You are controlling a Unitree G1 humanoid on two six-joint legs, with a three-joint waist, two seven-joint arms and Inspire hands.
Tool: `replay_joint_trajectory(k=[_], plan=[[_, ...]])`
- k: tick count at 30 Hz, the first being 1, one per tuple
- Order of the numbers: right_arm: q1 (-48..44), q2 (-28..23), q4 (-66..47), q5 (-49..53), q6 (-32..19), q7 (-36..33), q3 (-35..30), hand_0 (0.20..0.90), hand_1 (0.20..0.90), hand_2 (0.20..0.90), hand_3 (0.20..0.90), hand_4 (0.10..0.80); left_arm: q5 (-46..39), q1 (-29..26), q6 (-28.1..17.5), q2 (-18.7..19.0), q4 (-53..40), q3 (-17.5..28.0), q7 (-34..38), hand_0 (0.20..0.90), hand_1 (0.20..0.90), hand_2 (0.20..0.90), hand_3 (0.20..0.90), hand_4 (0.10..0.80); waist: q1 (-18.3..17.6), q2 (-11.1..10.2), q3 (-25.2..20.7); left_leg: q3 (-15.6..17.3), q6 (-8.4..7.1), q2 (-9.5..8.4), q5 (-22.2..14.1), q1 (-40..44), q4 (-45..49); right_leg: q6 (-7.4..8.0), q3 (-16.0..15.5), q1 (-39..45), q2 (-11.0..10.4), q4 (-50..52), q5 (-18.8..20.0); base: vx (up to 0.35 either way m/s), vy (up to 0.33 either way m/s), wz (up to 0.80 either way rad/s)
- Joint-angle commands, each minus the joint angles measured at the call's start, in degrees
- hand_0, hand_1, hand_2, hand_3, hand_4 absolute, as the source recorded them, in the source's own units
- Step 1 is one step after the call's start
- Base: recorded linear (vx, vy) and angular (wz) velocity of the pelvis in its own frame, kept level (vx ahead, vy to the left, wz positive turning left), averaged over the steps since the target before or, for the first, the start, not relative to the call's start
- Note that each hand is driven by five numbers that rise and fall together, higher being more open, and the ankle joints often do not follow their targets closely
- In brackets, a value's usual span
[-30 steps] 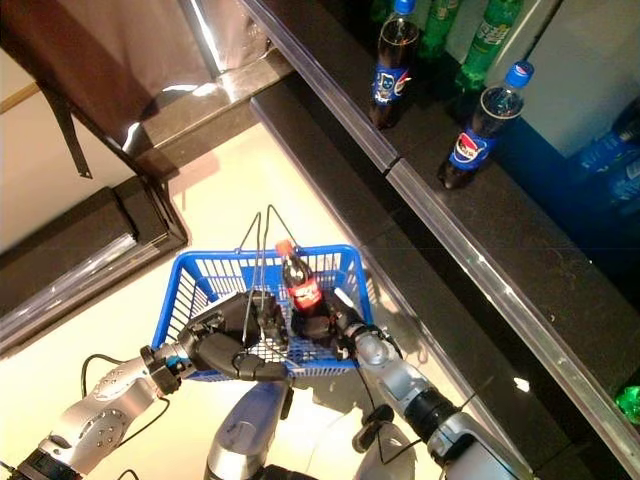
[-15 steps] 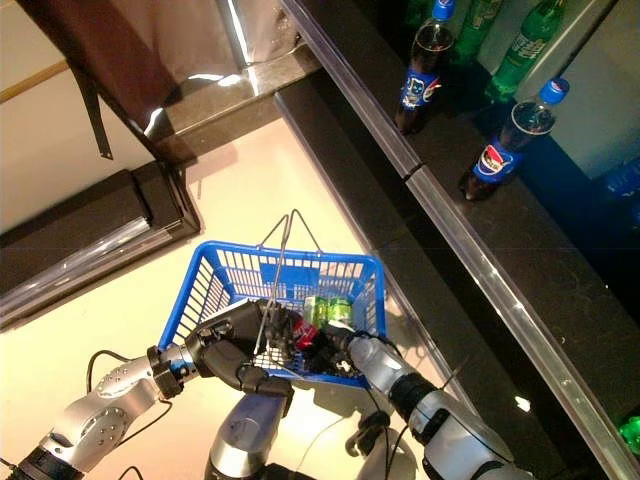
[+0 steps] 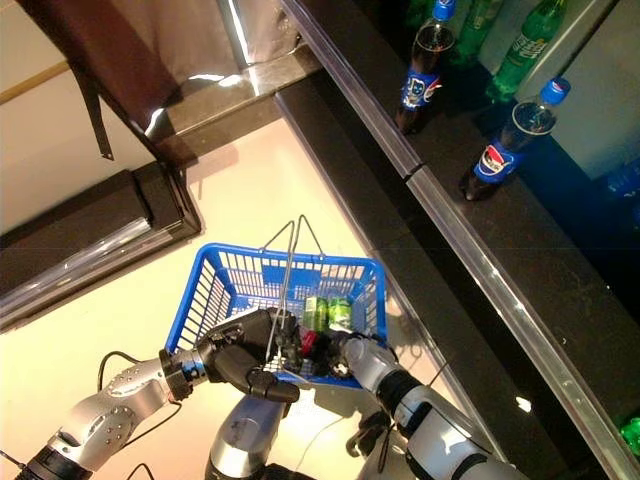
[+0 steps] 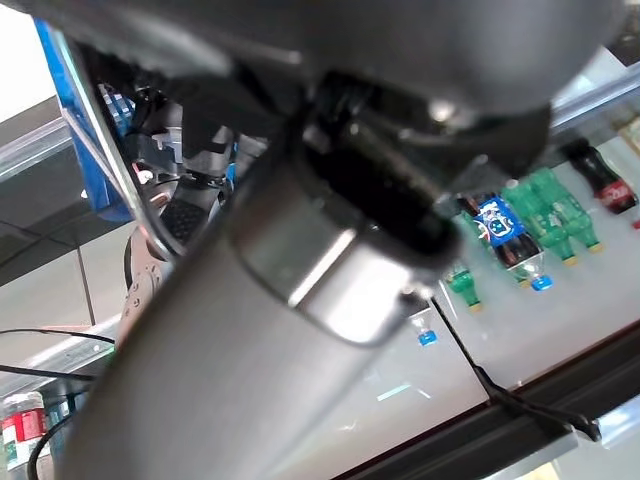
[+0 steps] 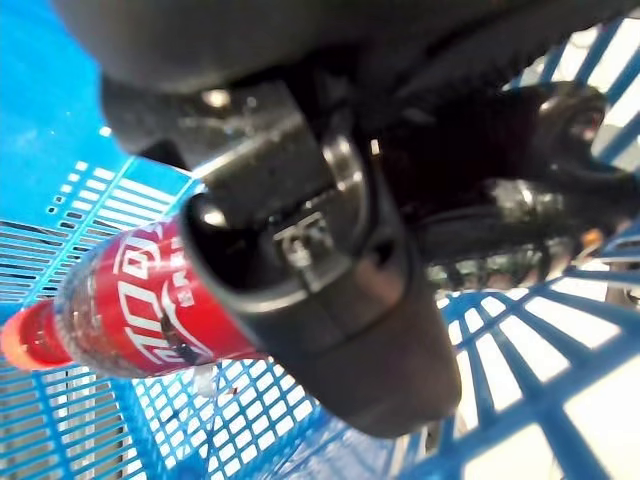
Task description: Pick up the drink and place into the basket.
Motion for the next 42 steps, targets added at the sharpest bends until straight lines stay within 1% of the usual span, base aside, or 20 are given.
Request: replay_joint_trajectory(k=[1,4,6,9,11,14,16,18,20,22,23,24,26,32,35,37,39,40,41,42], plan=[[1.3,0.1,-0.6,1.6,-2.2,-4.5,-0.5,0.9,0.9,0.9,0.9,0.8,-11.5,-6.1,-9.7,-6.8,-17.4,4.3,-7.0,0.3,0.3,0.3,0.2,0.1,-0.3,-1.9,-5.5,-0.2,-1.87,1.81,-1.5,-6.5,9.8,0.37,2.1,5.2,0.8,-12.4,10.7,0.0,0.0,0.0],[3.6,-2.2,-5.3,4.2,-3.5,-8.3,-2.0,0.9,0.9,0.9,0.9,0.8,-11.5,-4.9,-10.3,-6.4,-16.6,4.9,-7.1,0.3,0.3,0.3,0.2,0.1,-1.0,-2.4,-5.5,0.2,-1.91,2.25,-1.7,-6.2,9.7,0.56,2.4,5.3,0.8,-12.7,10.9,0.0,0.0,0.0],[4.7,-3.2,-8.0,4.7,-3.8,-9.6,-3.0,0.9,0.9,0.9,0.9,0.8,-11.3,-4.3,-10.4,-6.5,-16.0,5.5,-7.2,0.3,0.3,0.3,0.2,0.1,-1.4,-2.7,-5.5,0.5,-1.93,2.49,-1.7,-5.8,9.4,0.6,2.6,5.5,0.9,-13.0,11.0,0.037,0.008,-0.01],[11.0,-7.9,-22.4,5.5,-4.5,-14.2,-7.3,0.9,0.9,0.9,0.9,0.8,-10.7,-1.2,-12.3,-6.6,-14.2,8.0,-7.7,0.3,0.3,0.3,0.2,0.1,-3.6,-4.0,-6.0,1.9,-2.01,3.56,-1.9,-4.5,8.5,0.98,3.5,6.4,1.4,-14.3,11.3,0.051,0.01,-0.04],[12.7,-9.3,-26.4,5.5,-4.9,-14.3,-8.7,0.9,0.9,0.9,0.9,0.8,-10.5,-0.5,-13.4,-6.4,-13.6,8.6,-7.9,0.3,0.3,0.3,0.2,0.1,-4.1,-4.4,-6.1,2.3,-1.97,3.85,-1.9,-4.2,8.4,1.06,3.8,6.6,1.5,-14.6,11.4,0.022,-0.004,-0.07],[17.0,-12.5,-34.6,4.2,-8.0,-15.9,-12.2,0.9,0.9,0.9,0.9,0.8,-11.2,1.1,-15.0,-6.6,-12.9,10.1,-8.0,0.3,0.3,0.3,0.2,0.1,-5.5,-5.0,-6.6,3.0,-1.88,4.49,-2.1,-3.8,8.5,1.12,4.6,6.9,1.8,-14.9,11.3,0.036,-0.003,-0.09],[19.5,-14.1,-39.3,3.5,-9.7,-15.3,-14.1,0.9,0.9,0.9,0.9,0.8,-10.8,2.2,-15.3,-7.1,-12.5,10.7,-8.2,0.3,0.3,0.3,0.2,0.1,-6.2,-5.4,-7.0,3.4,-1.93,5.0,-2.2,-3.4,8.7,1.15,5.0,7.1,2.0,-15.0,11.2,0.052,-0.004,-0.16],[22.8,-16.0,-46.1,5.6,-11.9,-14.4,-17.0,0.9,0.9,0.9,0.9,0.8,-9.8,3.7,-15.5,-7.8,-12.3,11.1,-7.3,0.3,0.3,0.3,0.2,0.1,-7.2,-5.8,-7.8,3.9,-2.09,5.76,-2.2,-2.9,9.3,1.12,5.5,7.4,2.3,-14.8,11.0,0.063,-0.008,-0.15],[22.9,-16.0,-46.2,5.6,-11.8,-14.4,-17.1,0.9,0.9,0.9,0.9,0.8,-9.8,3.7,-15.5,-7.8,-12.3,11.1,-7.3,0.3,0.3,0.3,0.2,0.1,-7.2,-5.8,-7.8,3.9,-2.1,5.78,-2.2,-2.9,9.3,1.12,5.5,7.4,2.3,-14.8,11.0,0.031,-0.005,-0.08],[28.2,-17.1,-54.1,10.2,-14.3,-12.7,-21.3,0.9,0.9,0.9,0.9,0.8,-8.9,6.7,-15.6,-8.9,-11.1,12.2,-6.0,0.3,0.3,0.3,0.2,0.1,-8.7,-6.3,-9.2,4.6,-2.34,6.8,-1.8,-2.0,10.0,1.1,6.3,8.1,2.7,-14.7,10.7,0.125,-0.014,-0.22],[30.0,-17.2,-56.7,12.4,-14.6,-11.5,-22.9,0.9,0.9,0.9,0.9,0.8,-9.7,7.9,-15.2,-9.2,-10.7,12.9,-5.8,0.3,0.3,0.3,0.2,0.1,-9.3,-6.4,-9.8,4.9,-2.32,7.16,-1.7,-1.5,9.9,1.11,6.6,8.4,2.9,-14.9,10.6,0.141,-0.007,-0.25],[31.2,-17.3,-58.2,14.2,-15.0,-10.4,-23.8,0.9,0.9,0.9,0.9,0.8,-10.7,8.8,-14.8,-9.5,-10.5,13.3,-5.7,0.3,0.3,0.3,0.2,0.1,-9.6,-6.4,-10.3,5.2,-2.3,7.36,-1.7,-1.1,10.0,1.08,6.9,8.7,3.1,-15.0,10.5,0.11,0.0,-0.24],[34.4,-17.2,-61.3,18.6,-17.1,-7.4,-25.9,0.9,0.9,0.9,0.9,0.8,-10.1,11.3,-15.6,-10.5,-9.8,14.0,-6.3,0.3,0.3,0.3,0.2,0.1,-10.5,-6.5,-11.4,5.8,-2.37,7.93,-1.5,0.0,10.0,1.05,7.4,9.3,3.5,-15.5,10.4,0.079,-0.001,-0.24],[37.0,-18.3,-64.9,26.4,-20.9,-3.5,-28.0,0.9,0.9,0.9,0.9,0.8,-10.9,13.4,-16.2,-9.6,-9.1,13.5,-5.1,0.3,0.3,0.3,0.2,0.1,-12.0,-6.4,-13.4,7.6,-2.78,8.88,-0.6,2.7,8.2,1.14,8.6,11.0,4.3,-17.5,10.8,0.035,-0.004,-0.15],[37.5,-18.9,-66.2,30.3,-22.7,-1.5,-28.8,0.9,0.9,0.9,0.9,0.8,-10.7,13.5,-16.8,-9.1,-7.7,12.7,-3.4,0.3,0.3,0.3,0.2,0.1,-12.9,-6.4,-14.5,8.7,-2.84,9.19,-0.3,4.1,6.8,1.26,9.5,11.4,4.7,-18.7,11.1,0.0,0.002,-0.2],[37.7,-19.3,-67.2,35.0,-24.4,-0.3,-29.5,0.9,0.9,0.9,0.9,0.8,-10.4,13.2,-17.7,-8.5,-5.5,11.8,-0.4,0.3,0.3,0.3,0.2,0.1,-14.0,-6.5,-15.8,10.0,-2.88,9.47,-0.3,5.5,5.3,1.41,10.5,11.6,5.0,-19.9,11.5,-0.013,0.006,-0.15],[37.8,-19.1,-67.1,36.1,-24.9,0.1,-29.6,0.9,0.9,0.9,0.9,0.8,-9.5,13.2,-18.3,-8.7,-4.8,11.6,0.9,0.3,0.3,0.3,0.2,0.1,-14.3,-6.4,-16.1,10.3,-2.93,9.55,-0.2,5.9,4.9,1.45,10.8,11.7,5.1,-20.2,11.6,-0.009,0.008,-0.19],[38.2,-18.8,-67.2,39.1,-25.8,1.0,-30.1,0.9,0.9,0.9,0.9,0.8,-4.0,13.1,-21.7,-8.4,-2.9,11.2,3.2,0.3,0.3,0.3,0.2,0.1,-14.9,-6.5,-16.6,10.9,-2.91,9.65,-0.2,6.6,4.2,1.55,11.4,11.6,5.2,-20.6,11.7,-0.018,0.014,-0.25],[38.6,-18.6,-67.3,41.0,-26.2,1.2,-30.4,0.9,0.9,0.9,0.9,0.8,-1.0,13.0,-23.3,-7.9,-1.8,10.7,4.3,0.3,0.3,0.3,0.2,0.1,-15.4,-6.5,-17.1,11.4,-2.89,9.73,-0.3,7.1,3.7,1.59,11.8,11.5,5.3,-21.0,11.8,-0.026,0.015,-0.21],[38.9,-18.5,-67.3,41.8,-26.3,0.8,-30.6,0.9,0.9,0.9,0.9,0.8,-0.4,13.1,-23.4,-7.8,-1.4,10.5,5.8,0.3,0.3,0.3,0.2,0.1,-15.6,-6.5,-17.3,11.8,-2.93,9.8,-0.4,7.3,3.5,1.6,12.1,11.4,5.4,-21.2,11.9,-0.024,0.014,-0.21]])
